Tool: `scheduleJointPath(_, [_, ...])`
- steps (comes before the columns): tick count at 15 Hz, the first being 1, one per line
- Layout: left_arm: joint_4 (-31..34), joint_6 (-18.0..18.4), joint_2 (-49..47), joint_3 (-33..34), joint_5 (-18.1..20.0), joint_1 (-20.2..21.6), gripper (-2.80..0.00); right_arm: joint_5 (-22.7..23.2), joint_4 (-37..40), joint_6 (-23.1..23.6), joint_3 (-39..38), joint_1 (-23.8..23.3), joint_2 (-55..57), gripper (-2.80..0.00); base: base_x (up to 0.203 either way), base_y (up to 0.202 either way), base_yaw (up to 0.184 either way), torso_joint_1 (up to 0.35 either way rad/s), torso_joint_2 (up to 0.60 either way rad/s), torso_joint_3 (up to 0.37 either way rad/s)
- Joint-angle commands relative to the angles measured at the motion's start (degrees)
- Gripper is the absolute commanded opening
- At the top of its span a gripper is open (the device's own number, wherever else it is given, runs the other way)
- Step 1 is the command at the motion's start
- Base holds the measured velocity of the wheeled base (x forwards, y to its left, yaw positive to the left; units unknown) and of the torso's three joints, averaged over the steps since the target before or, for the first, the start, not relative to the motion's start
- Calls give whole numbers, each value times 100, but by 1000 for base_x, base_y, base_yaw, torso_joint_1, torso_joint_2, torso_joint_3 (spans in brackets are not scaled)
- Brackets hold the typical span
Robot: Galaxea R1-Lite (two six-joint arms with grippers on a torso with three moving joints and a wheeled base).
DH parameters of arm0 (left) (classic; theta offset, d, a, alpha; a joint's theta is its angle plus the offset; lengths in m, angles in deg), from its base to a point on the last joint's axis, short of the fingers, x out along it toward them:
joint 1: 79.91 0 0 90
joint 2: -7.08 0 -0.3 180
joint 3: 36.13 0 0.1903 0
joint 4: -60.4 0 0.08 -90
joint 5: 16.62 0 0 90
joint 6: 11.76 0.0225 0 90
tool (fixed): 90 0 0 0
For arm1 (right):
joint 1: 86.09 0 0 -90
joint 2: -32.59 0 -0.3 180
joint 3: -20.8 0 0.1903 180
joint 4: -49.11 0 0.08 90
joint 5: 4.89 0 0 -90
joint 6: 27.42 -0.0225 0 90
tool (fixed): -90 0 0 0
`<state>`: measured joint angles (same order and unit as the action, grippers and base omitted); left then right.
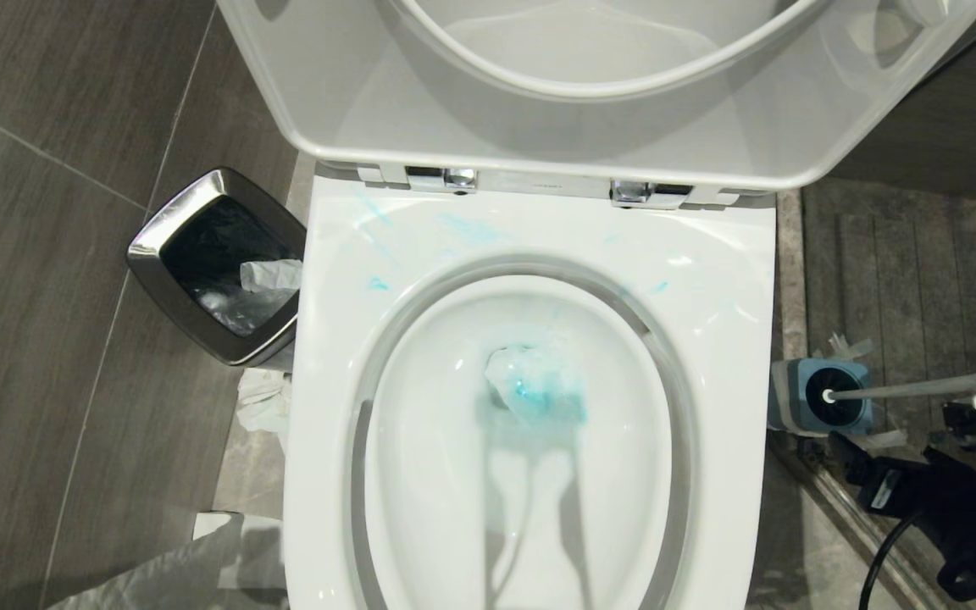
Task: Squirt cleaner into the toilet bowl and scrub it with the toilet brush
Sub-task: Scrub the toilet bowl
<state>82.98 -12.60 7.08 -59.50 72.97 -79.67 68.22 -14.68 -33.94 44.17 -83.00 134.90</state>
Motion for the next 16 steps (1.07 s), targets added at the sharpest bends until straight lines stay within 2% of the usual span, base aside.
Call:
scheduleJointPath(1, [-1, -3, 0, 44, -2, 2, -280, -16, -51, 2, 19, -53, -39, 0, 0, 0, 0, 0, 0, 0])
scheduleJointPath(4, [-1, -3, 0, 44, -2, 2, -280, -7, -51, 156, 262, -386, -115, 0, 0, 0, 0, 0, 0, 0])
scheduleJointPath(10, [-1, -3, 0, 44, -2, 2, -280, 68, -51, 265, 523, -533, -213, 0, 0, 0, 0, 0, 0, 0])
scheduleJointPath(16, [-1, -3, 0, 44, -2, 2, -280, 1450, -51, 698, 635, -1264, -288, 0, 0, 0, 0, 0, 0, 0])
